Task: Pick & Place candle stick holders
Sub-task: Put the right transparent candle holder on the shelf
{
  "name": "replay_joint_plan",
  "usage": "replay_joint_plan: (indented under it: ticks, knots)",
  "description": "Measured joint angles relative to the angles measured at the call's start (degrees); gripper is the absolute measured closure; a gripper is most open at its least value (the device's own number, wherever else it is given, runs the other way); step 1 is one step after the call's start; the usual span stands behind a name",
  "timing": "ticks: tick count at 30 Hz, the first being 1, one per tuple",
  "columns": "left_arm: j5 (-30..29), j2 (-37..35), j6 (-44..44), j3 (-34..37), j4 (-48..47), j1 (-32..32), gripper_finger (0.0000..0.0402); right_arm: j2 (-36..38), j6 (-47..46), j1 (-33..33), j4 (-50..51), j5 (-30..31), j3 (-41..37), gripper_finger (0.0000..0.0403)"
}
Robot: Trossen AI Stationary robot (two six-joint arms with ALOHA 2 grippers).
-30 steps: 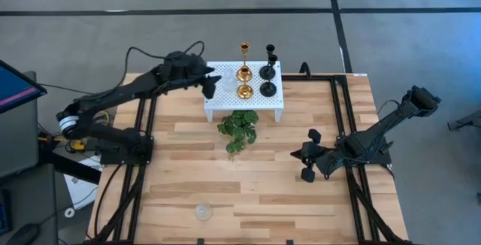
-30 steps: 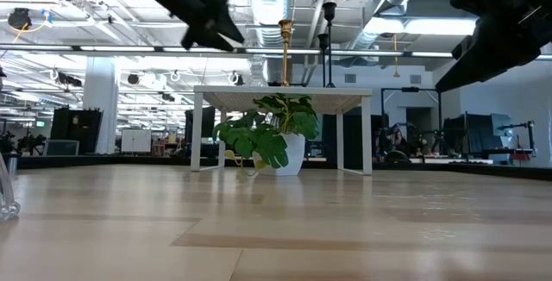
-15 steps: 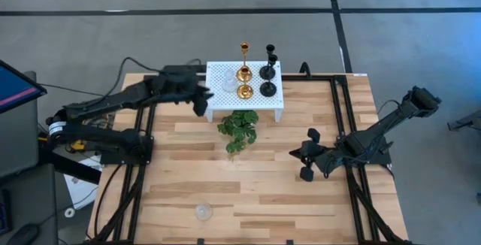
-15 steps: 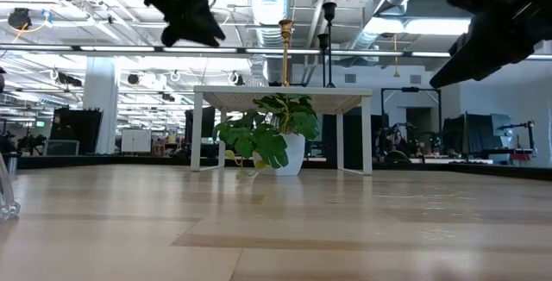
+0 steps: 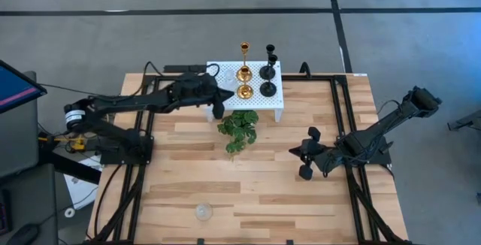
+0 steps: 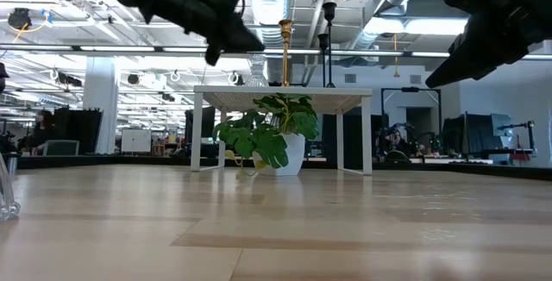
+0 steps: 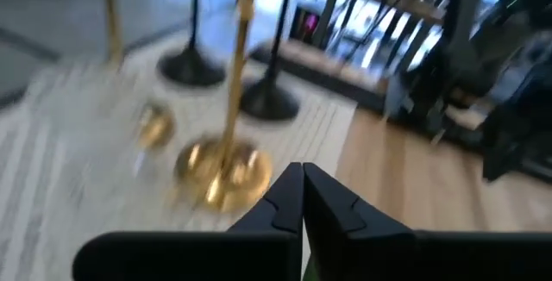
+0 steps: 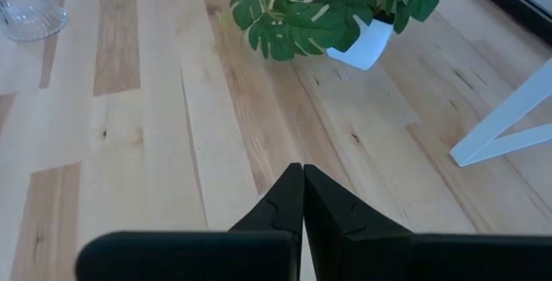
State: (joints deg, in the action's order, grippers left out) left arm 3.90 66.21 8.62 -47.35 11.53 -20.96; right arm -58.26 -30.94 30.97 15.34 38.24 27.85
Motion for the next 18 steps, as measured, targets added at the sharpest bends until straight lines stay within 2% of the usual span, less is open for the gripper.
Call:
replay_joint_plan:
  ticks: [2, 7, 12, 18]
  knots:
    - [-1.23, 1.62, -1.89, -0.07, 4.44, 0.5, 0.0398, 0.0, 0.0, 0.03, 0.14, 0.0, 0.0, 0.0403]
    - [-9.42, 5.76, -2.36, -0.04, 7.54, 1.5, 0.0399, 0.0, 0.0, 0.03, 0.49, 0.0, 0.0, 0.0403]
    - [-14.89, 10.34, -3.7, -0.04, 12.88, 3.23, 0.0399, 0.0, -0.02, 0.03, 0.74, 0.61, -0.01, 0.0403]
    - [-20.71, 11.87, -6.65, -0.04, 15.8, 4.54, 0.04, 0.0, -0.02, 0.03, 0.89, 0.61, 0.01, 0.0403]
